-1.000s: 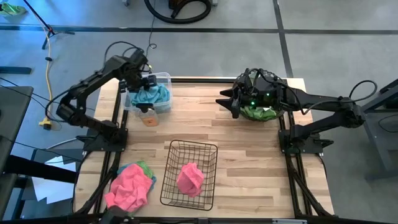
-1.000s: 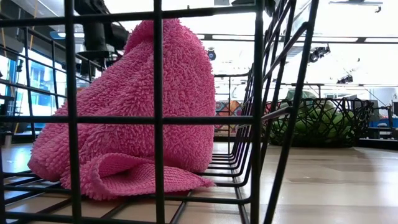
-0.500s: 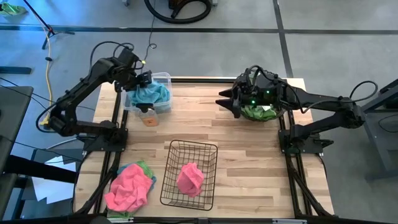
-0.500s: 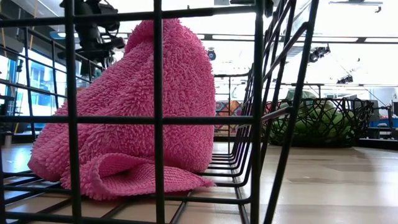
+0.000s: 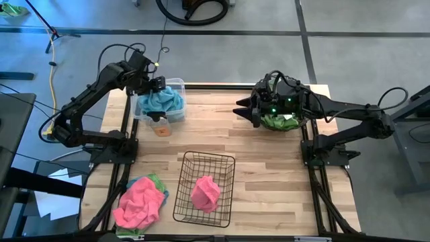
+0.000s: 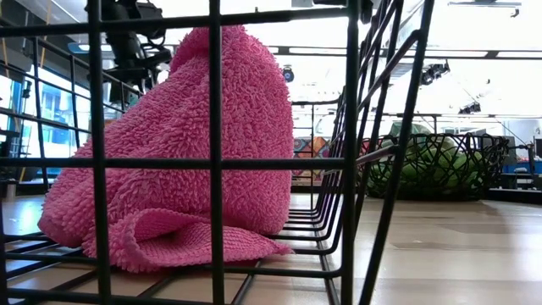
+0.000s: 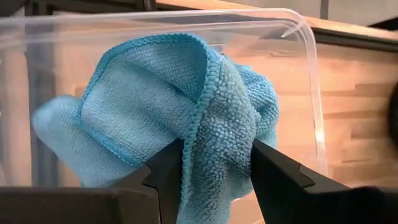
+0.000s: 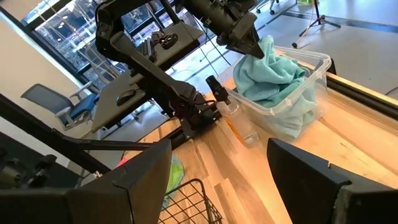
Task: Sort microfiber towel by color & place in baskets
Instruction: Put the blue microfiber towel into the transparent bin, then put the pink microfiber towel into the black wire basket
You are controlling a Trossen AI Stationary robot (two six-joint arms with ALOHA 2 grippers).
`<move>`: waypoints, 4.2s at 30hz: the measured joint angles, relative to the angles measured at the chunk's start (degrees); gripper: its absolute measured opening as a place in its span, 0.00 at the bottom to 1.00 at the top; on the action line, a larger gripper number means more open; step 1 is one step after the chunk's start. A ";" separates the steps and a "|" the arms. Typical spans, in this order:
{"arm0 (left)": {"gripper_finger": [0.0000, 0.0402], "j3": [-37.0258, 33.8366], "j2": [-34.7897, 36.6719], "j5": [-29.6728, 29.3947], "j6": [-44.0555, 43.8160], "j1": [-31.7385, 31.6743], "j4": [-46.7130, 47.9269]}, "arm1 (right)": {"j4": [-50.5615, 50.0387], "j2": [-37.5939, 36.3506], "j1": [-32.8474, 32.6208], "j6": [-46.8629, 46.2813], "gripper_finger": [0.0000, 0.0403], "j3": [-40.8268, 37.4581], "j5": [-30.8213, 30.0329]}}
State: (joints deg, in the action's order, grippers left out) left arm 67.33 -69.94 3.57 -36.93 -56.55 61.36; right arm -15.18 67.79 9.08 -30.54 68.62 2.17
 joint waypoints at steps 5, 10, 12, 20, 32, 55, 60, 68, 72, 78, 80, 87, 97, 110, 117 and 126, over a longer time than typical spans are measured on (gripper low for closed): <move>0.40 0.00 -0.86 -1.57 2.75 -0.22 0.04 | -0.02 0.00 0.00 -0.57 0.65 0.00 0.00; 0.48 0.00 -2.21 -3.67 5.03 -0.55 2.81 | -0.02 0.00 0.00 -1.41 0.65 0.00 -0.02; 0.54 0.00 -2.59 -2.95 6.58 -0.55 3.37 | -0.02 0.00 0.00 -2.03 0.65 0.00 0.00; 0.78 0.00 -2.21 -2.54 8.72 -0.44 3.02 | -0.03 -0.02 0.26 -0.58 0.65 0.00 0.01; 0.79 -0.64 11.38 -10.65 9.92 7.45 -4.76 | 1.93 -3.69 2.50 2.89 0.65 0.00 -0.07; 0.78 -36.86 41.31 -15.16 8.12 52.48 -62.55 | -0.92 -12.95 -3.27 8.50 0.65 0.00 -0.61; 0.78 -41.63 49.39 -15.80 11.74 53.53 -65.12 | -1.58 -12.96 -3.52 4.96 0.62 0.00 -1.63; 0.78 -60.23 60.33 -14.36 5.24 53.64 -84.45 | -2.35 -13.11 -3.52 0.46 0.55 0.00 -1.75; 0.72 -66.71 63.90 -14.41 3.56 53.61 -89.91 | -3.15 -13.20 -3.52 0.49 0.53 0.00 -1.74; 0.55 -66.60 66.76 -14.88 5.63 53.53 -86.93 | -6.58 -14.02 -3.54 0.49 0.51 0.00 -1.46; 0.49 -66.60 67.33 -14.88 5.99 53.55 -87.25 | -7.58 -14.55 -3.75 0.51 0.51 0.00 -1.04; 0.38 -66.53 67.76 -15.13 5.49 53.55 -88.29 | -7.09 -16.53 -4.39 4.03 0.51 0.00 0.15; 0.38 -66.53 67.75 -12.30 1.41 53.55 -88.66 | -6.84 -17.22 -4.37 3.38 0.51 0.00 1.36; 0.53 -50.44 58.10 -8.65 7.82 53.55 -73.27 | -6.81 -16.75 -4.37 -0.10 0.51 0.00 -2.40; 0.69 -37.22 47.67 5.70 5.82 53.88 -51.28 | -6.80 -16.63 -4.37 -0.12 0.51 0.00 -3.14; 0.72 -19.41 31.30 13.33 0.84 65.94 -29.43 | -6.80 -16.63 -4.37 0.74 0.51 0.00 -1.36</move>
State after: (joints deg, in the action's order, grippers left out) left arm 47.92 -38.64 16.91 -36.08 9.39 31.93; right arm -21.98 51.16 4.71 -29.80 68.62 0.82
